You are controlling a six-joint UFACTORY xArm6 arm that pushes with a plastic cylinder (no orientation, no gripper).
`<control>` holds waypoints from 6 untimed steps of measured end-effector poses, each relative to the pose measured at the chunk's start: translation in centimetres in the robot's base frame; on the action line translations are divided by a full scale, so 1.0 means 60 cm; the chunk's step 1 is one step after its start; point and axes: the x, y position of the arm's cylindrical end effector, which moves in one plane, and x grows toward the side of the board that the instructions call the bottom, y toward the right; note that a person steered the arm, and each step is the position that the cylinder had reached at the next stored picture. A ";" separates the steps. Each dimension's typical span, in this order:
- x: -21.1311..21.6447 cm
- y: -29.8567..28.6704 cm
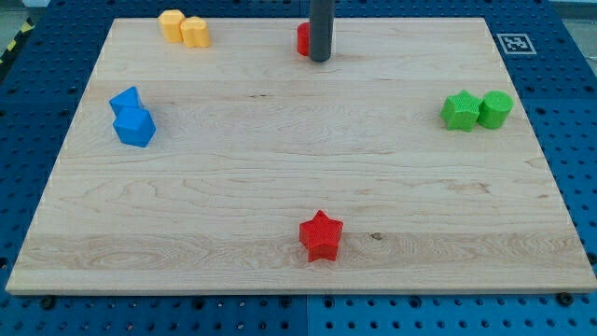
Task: Point your arm to the top left
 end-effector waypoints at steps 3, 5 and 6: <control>0.004 -0.127; -0.003 -0.383; -0.090 -0.494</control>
